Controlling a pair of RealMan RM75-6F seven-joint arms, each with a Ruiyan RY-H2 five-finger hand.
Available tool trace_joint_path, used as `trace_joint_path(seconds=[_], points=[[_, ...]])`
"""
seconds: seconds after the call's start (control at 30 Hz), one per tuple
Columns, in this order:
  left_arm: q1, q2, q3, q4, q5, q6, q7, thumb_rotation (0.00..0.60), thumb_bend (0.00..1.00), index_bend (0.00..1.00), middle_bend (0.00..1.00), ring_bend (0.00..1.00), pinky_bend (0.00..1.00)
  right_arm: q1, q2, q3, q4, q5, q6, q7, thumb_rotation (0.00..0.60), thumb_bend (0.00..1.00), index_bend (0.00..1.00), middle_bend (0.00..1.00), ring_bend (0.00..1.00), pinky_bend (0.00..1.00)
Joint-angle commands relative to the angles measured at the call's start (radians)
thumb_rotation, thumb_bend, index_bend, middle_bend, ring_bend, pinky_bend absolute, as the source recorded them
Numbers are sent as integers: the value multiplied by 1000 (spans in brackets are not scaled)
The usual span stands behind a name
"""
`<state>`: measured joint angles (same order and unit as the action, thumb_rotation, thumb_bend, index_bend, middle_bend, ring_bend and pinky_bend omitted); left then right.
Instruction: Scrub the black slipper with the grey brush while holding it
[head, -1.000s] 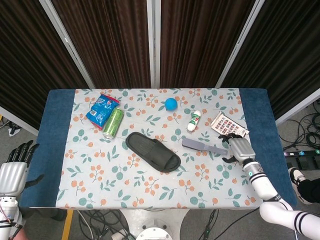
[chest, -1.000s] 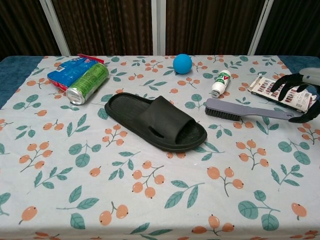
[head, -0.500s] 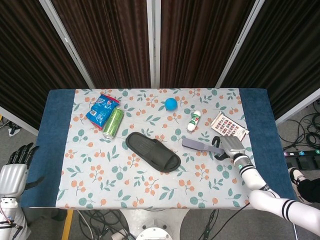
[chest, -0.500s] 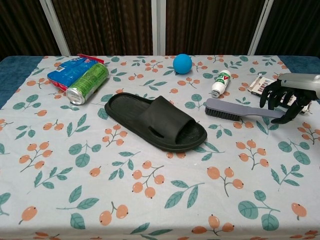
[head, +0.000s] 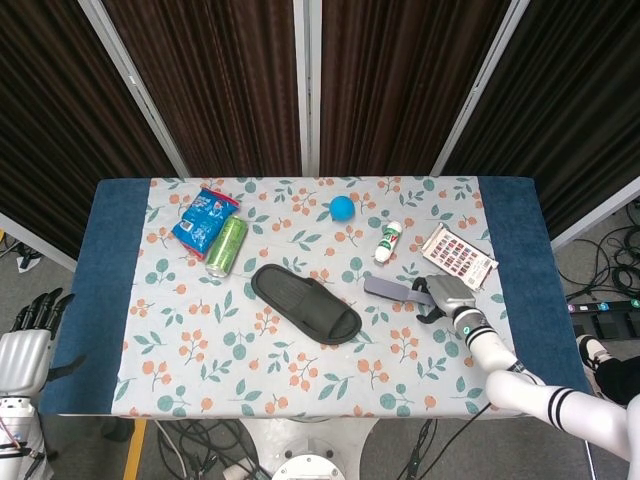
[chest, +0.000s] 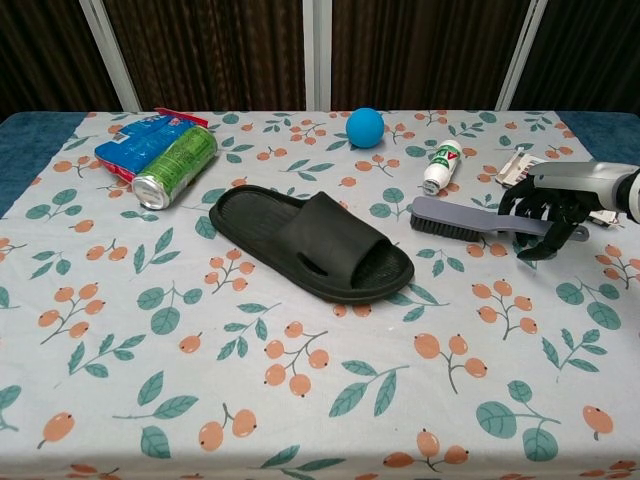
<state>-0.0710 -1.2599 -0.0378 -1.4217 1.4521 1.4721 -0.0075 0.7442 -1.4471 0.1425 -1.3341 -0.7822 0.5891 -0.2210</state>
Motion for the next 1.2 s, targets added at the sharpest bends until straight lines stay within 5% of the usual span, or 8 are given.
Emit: trace_joint_path(seconds=[0.03, 0.3, 0.5, 0.73, 0.97, 1.13, 1.2], points=[[2, 0, 0, -2, -3, -1, 1, 600, 191, 165, 164, 97, 160, 8, 2, -4, 3, 8, -9, 10, 600, 153, 410, 507, 425, 461], [7, -4, 2, 5, -5, -1, -12, 600, 190, 165, 162, 95, 159, 28, -4, -18, 18, 28, -10, 26, 600, 151, 449, 565, 522, 620], [11, -3, 3, 8, -3, -2, -29, 600, 190, 165, 155, 88, 158, 49, -20, -31, 37, 47, -14, 23, 600, 14, 487, 582, 565, 650], [15, -4, 2, 9, -9, -1, -39, 600, 190, 165, 155, 88, 158, 68, -51, -33, 64, 64, -10, 28, 600, 17, 621, 680, 687, 783], [21, -16, -4, 28, -5, 14, -62, 600, 182, 165, 155, 88, 158, 80, -70, -33, 79, 72, -1, 32, 600, 521, 837, 825, 859, 991], [11, -17, -3, 41, 6, 2, -83, 600, 182, 165, 155, 88, 158, 94, -67, -37, 87, 84, -16, 28, 600, 750, 957, 897, 936, 1000], [4, -16, -5, 44, 12, -2, -88, 600, 184, 165, 155, 88, 158, 93, -59, -30, 79, 72, -8, 38, 600, 762, 989, 918, 960, 1000]])
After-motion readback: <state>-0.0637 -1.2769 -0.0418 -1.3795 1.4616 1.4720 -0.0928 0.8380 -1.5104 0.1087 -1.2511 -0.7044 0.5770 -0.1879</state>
